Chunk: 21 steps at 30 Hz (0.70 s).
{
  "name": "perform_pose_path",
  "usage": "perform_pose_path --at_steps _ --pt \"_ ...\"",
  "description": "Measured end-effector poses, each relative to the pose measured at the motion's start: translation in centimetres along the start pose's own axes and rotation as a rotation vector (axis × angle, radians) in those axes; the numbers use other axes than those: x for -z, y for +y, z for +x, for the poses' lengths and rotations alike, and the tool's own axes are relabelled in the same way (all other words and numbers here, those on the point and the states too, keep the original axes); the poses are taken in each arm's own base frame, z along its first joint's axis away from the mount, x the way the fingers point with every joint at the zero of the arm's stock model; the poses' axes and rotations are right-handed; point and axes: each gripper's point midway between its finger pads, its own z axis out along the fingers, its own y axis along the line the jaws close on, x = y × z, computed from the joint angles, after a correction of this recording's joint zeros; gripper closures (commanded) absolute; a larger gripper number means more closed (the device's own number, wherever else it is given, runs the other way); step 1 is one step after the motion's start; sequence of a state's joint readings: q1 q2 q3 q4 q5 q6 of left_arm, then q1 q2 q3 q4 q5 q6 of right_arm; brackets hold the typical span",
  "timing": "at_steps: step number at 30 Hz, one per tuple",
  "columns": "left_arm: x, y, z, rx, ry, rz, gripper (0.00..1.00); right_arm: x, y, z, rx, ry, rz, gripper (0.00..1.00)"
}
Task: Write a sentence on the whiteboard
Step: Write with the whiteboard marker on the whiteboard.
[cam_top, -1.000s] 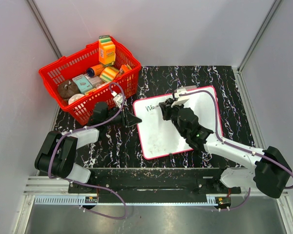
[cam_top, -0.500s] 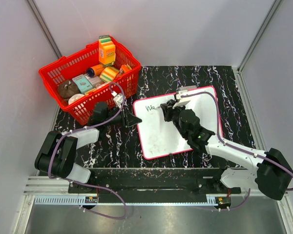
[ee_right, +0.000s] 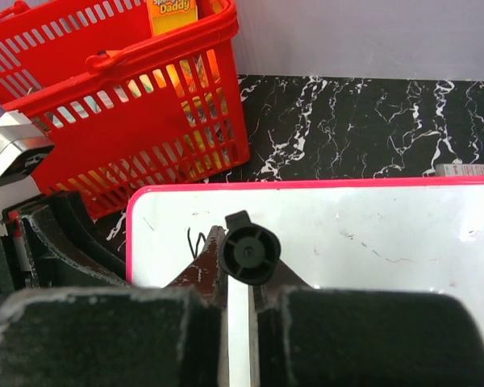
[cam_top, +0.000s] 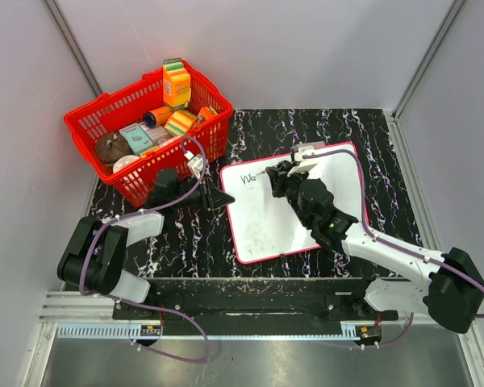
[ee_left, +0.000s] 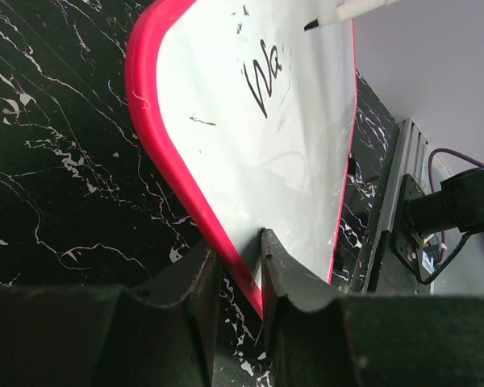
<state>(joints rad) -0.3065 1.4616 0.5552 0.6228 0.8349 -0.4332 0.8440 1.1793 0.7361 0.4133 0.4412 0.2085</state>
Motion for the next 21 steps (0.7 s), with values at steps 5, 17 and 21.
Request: perform_pose_path --at_steps 5,17,21 --pt "0.0 0.0 0.0 0.0 0.0 0.0 1.0 -0.2 -0.2 -0.6 0.001 -0.014 0.011 1.0" --pt "0.0 0.0 0.0 -0.001 0.0 0.0 1.0 -0.8 -1.0 0.5 0.014 0.012 0.035 1.0" --pt "0.0 0.0 0.0 -0.001 0.0 0.0 1.0 -0.9 -1.1 0.5 0.011 0.011 0.037 1.0"
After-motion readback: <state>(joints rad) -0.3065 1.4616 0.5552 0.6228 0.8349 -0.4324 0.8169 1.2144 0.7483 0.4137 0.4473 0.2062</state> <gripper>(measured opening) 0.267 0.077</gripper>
